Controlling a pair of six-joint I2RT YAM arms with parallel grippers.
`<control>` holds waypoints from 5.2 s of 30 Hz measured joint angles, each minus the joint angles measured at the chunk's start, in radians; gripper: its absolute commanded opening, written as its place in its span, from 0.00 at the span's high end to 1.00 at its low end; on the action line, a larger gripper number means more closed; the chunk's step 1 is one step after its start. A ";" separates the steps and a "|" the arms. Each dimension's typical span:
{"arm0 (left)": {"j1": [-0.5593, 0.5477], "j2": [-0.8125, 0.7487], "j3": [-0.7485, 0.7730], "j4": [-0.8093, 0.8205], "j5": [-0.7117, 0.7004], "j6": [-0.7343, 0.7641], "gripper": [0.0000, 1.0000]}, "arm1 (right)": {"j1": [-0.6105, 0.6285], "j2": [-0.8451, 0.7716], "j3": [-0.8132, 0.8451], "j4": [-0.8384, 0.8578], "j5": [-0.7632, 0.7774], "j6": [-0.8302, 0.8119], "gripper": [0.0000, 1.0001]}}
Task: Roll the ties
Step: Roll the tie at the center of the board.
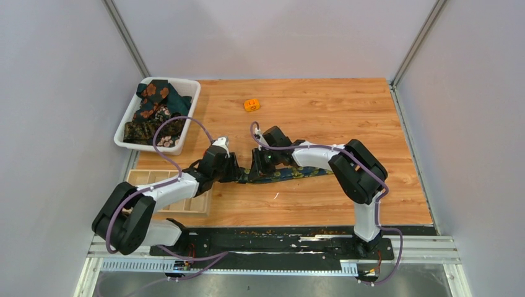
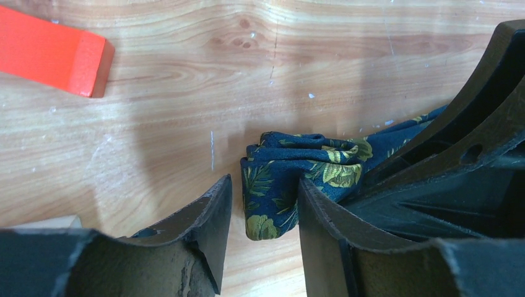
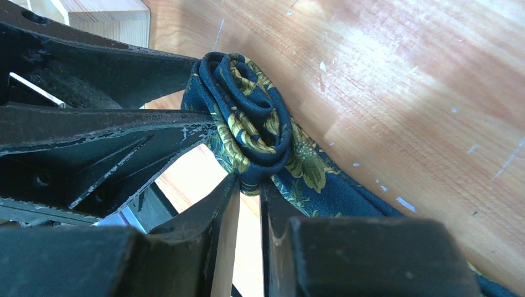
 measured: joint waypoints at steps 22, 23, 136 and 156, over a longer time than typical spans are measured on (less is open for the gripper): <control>0.002 0.016 -0.026 0.100 0.026 -0.058 0.91 | -0.009 -0.100 0.048 -0.120 0.088 -0.019 0.71; -0.001 0.003 -0.026 0.082 0.018 -0.064 0.91 | -0.008 -0.107 0.048 -0.118 0.096 -0.016 0.73; -0.370 0.208 0.328 -0.179 -0.180 -0.147 0.70 | -0.095 -0.265 -0.145 -0.119 0.188 -0.036 0.71; -0.325 0.164 0.261 -0.134 -0.166 -0.158 0.90 | -0.100 -0.216 -0.181 -0.035 0.049 -0.055 0.69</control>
